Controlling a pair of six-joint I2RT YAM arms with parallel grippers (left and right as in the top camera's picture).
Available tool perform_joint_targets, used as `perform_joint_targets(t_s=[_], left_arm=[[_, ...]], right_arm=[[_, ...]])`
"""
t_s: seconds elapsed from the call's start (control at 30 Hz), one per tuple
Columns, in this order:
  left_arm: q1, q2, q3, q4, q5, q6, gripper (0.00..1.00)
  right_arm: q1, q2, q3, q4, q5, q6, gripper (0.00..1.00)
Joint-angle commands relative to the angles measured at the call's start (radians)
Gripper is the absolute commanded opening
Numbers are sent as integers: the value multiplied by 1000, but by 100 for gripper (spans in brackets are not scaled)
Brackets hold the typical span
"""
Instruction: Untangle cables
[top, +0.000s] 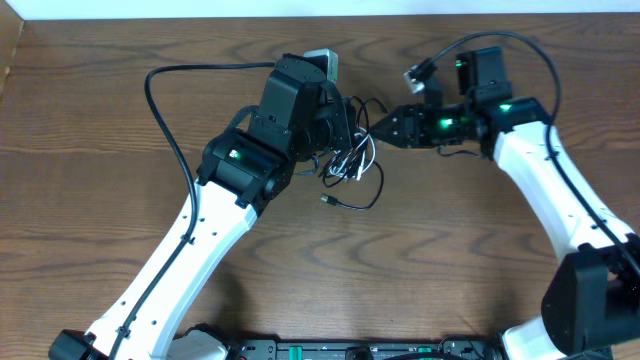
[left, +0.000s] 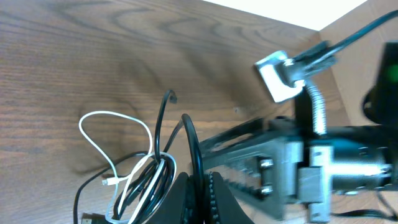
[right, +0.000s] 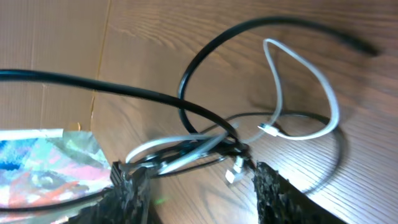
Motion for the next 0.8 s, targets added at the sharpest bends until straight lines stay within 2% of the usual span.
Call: perform_joint_targets(t_s=[0.0,0.1,0.23,0.47,0.77], left_arm=[[3,-1,5,16,15,-17,8],[3,-1,5,17,15,-17,7],[3,-1,5,16,15,-17,7],[3,-1,5,16,32,-28,8],[3,-1,5,16,31,-27,7]], right_arm=[[36,29,-6,22,-8,97,44],[62,48,-6,25,39,152,37],[105,86,-6,61,95,206,33],[145,147,-6,227,113,320,29],[192,154,-6,251,117,350,28]])
